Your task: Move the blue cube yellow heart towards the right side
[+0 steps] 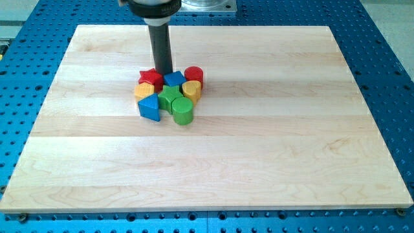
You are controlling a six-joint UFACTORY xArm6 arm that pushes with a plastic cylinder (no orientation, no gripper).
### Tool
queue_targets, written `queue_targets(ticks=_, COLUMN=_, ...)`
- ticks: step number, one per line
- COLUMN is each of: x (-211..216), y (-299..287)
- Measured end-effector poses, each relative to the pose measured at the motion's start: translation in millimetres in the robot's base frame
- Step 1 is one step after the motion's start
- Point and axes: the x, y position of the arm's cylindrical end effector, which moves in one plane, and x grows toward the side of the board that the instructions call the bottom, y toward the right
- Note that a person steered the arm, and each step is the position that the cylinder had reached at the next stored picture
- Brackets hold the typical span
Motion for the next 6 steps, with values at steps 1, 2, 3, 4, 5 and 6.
queue_targets(ticks=1, x=64, y=0)
queue_targets(ticks=2, x=69, y=2)
queue_targets(ticks=3, x=38, y=-3)
queue_targets(ticks=4, x=38, y=60)
queue_targets(ticks=5, x=61, y=156)
queue_targets(ticks=6, x=104, y=133)
